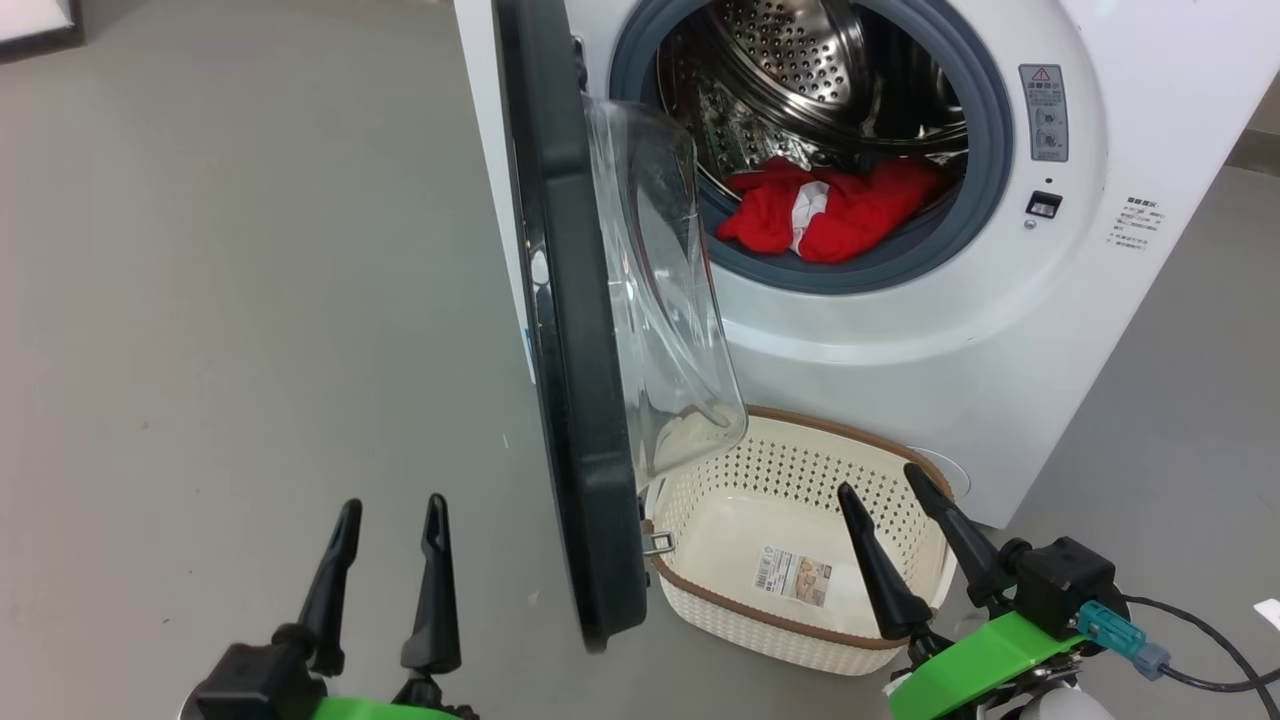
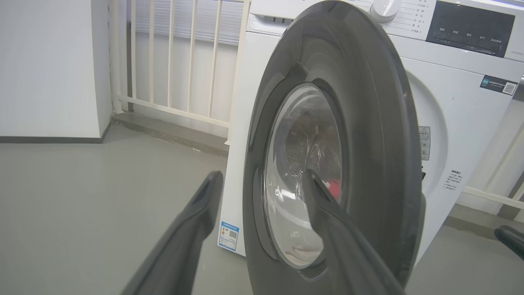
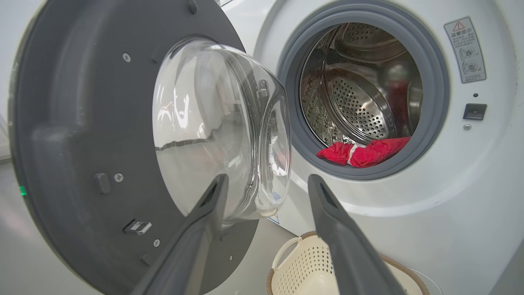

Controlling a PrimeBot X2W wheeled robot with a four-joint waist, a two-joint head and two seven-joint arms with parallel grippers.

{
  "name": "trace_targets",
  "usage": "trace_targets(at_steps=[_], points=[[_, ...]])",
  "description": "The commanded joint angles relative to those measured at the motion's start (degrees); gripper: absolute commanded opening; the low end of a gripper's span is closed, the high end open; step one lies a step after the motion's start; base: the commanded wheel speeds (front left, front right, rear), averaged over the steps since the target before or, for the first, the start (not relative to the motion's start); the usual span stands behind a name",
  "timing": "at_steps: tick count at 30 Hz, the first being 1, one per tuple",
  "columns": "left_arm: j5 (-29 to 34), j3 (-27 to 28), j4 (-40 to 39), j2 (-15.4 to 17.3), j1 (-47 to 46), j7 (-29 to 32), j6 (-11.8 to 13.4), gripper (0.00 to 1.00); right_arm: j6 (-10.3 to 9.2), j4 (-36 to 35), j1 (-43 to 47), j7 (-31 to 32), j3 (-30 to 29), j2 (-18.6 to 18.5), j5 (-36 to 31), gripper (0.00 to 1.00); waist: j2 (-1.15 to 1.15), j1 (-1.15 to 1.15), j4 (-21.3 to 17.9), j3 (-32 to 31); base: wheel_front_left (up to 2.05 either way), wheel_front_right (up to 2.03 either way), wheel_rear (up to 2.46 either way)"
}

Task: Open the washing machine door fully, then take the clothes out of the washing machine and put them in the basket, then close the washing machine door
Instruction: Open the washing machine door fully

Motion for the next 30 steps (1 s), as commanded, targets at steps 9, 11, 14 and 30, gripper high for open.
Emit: trace_targets(at_steps=[9,11,14,30], points=[[0.6,2.0,-1.5,0.6,-0.3,-0.4,1.2,1.0,0.28,-2.2,-0.4,-0.3,1.9,0.2,0.7,1.0,0.0,0.0,-0.7,0.0,0.0,0.0,0.0],[0.7,2.1,-1.4,0.6,-0.2,-0.4,1.2,1.0,0.28,-2.2,-0.4,-0.3,1.9,0.2,0.7,1.0,0.0,0.0,-0.8,-0.1,0.0,0.0,0.0],[0.9,2.3,-1.4,0.6,-0.2,-0.4,1.2,1.0,0.28,-2.3,-0.4,-0.3,2.0,0.2,0.9,1.0,0.0,0.0,-0.8,-0.1,0.0,0.0,0.0],[0.9,2.8,-3.2,0.6,-0.7,-0.4,1.7,0.0,0.28,-2.3,-0.4,-0.2,1.4,0.2,1.5,1.0,0.0,0.0,-1.3,-0.1,0.0,0.0,0.0]])
